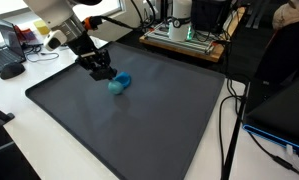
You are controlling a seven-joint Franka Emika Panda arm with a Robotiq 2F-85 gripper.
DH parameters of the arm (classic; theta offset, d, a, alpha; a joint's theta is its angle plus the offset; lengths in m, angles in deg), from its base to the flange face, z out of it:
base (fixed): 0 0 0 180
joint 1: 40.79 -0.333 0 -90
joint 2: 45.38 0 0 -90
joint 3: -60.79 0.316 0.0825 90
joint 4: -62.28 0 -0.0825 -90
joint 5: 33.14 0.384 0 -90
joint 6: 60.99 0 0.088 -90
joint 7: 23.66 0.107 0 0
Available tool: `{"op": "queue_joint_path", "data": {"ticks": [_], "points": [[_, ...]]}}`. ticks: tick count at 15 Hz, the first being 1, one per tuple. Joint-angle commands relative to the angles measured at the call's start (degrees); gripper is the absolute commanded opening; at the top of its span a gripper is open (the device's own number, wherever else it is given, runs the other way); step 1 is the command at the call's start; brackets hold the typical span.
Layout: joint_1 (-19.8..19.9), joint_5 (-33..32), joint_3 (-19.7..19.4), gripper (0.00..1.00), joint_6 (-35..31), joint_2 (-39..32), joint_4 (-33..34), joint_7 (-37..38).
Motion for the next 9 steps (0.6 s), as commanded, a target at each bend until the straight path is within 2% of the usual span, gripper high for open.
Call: {"op": "queue_joint_path", "data": {"ticks": [1, 6, 9], "points": [[3.41, 5.57, 1.21, 0.22, 3.05, -2.59, 4.15, -5.19], [6.18, 10.5, 1.19, 0.22, 5.63, -5.34, 7.69, -9.69], [7.11, 11.38, 0.64, 0.22, 8.34, -6.48, 9.3, -11.35]]}}
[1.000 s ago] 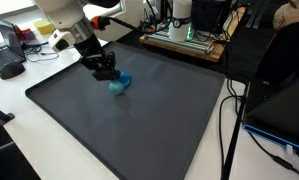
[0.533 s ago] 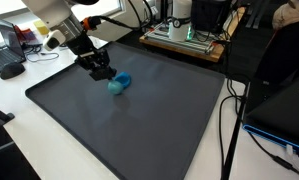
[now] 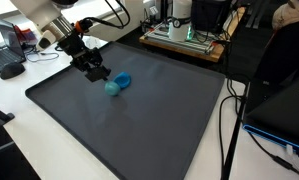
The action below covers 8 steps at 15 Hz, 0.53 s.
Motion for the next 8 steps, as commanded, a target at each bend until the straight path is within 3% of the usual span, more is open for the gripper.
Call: {"op": "queue_joint_path", "data": {"ticks": [1, 8], "points": [[2.34, 2.66, 0.71, 0.22, 5.01, -1.82, 3.68, -4.07], [6.01, 8.44, -0.17, 0.22, 3.51, 1.95, -0.18, -7.75]]}}
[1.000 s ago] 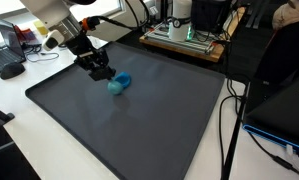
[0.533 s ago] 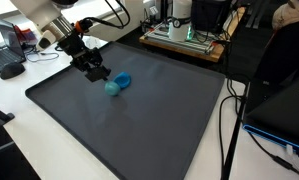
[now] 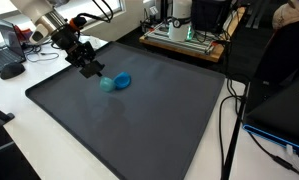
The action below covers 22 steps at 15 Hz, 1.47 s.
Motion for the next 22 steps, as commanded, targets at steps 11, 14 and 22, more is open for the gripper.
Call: {"op": "queue_joint_path", "data": {"ticks": [11, 14, 22], "points": [[0.97, 5.43, -2.62, 0.22, -6.62, 18.18, -20.53, -6.28], [-0.35, 7.21, -2.99, 0.22, -12.67, 24.23, -29.06, -8.13], [-7.76, 13.36, -3.49, 0.22, -34.03, 39.41, -51.82, -8.64]]}}
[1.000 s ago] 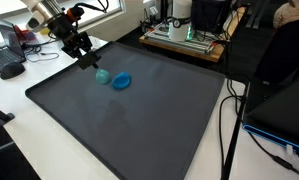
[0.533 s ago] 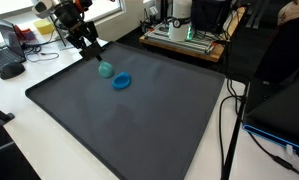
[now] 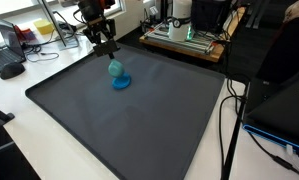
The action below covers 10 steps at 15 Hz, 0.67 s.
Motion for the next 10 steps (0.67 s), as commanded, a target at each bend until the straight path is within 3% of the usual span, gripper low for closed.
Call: {"op": "queue_joint_path", "data": {"ticks": [1, 3, 4, 9, 10], "points": [[-4.7, 3.91, -1.11, 0.22, -11.26, 9.34, -12.53, -0.53], [-7.01, 4.8, -1.25, 0.22, -16.32, 12.37, -16.92, -0.02], [-7.05, 2.7, -2.48, 0.47, -12.38, 6.94, -10.87, 0.18], [-8.96, 2.79, -3.11, 0.47, -15.55, 10.75, -15.58, 0.7], [-8.94, 2.79, -3.2, 0.22, -15.56, 10.75, -15.58, 0.7]]}}
